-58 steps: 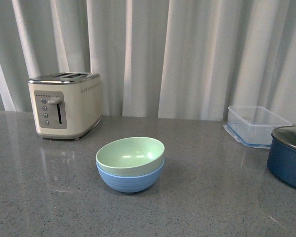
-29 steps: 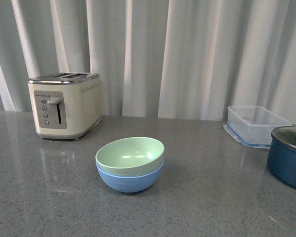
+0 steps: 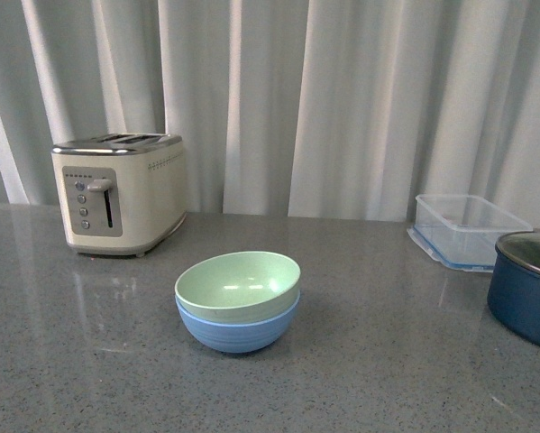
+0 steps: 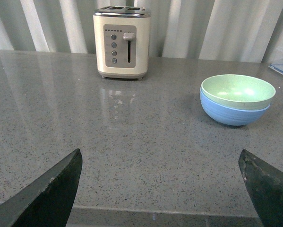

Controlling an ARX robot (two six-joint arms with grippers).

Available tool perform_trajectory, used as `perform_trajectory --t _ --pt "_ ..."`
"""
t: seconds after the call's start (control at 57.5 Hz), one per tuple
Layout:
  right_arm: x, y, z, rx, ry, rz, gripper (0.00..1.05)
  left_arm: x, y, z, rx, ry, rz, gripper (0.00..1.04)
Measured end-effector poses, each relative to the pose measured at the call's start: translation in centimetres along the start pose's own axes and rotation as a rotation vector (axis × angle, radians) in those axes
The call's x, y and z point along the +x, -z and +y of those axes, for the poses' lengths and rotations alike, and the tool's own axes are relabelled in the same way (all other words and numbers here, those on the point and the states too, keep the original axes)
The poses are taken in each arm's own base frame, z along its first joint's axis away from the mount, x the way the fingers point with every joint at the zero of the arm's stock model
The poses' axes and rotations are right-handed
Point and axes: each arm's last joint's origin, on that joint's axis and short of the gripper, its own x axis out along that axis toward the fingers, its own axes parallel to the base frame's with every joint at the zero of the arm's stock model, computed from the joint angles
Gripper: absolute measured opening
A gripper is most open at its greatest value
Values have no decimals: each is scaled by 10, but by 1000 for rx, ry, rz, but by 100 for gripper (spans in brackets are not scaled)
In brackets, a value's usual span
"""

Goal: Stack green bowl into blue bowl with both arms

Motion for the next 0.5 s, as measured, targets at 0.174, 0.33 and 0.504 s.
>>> perform_trajectory --t 0.174,0.33,0.504 --pt "-3 0 0 0 0 1 1 0 0 0 0 0 0 98" --pt "-11 5 0 0 -1 33 1 0 0 0 0 0 0 98" --pt "-15 3 0 -1 0 7 1 0 0 0 0 0 -1 98"
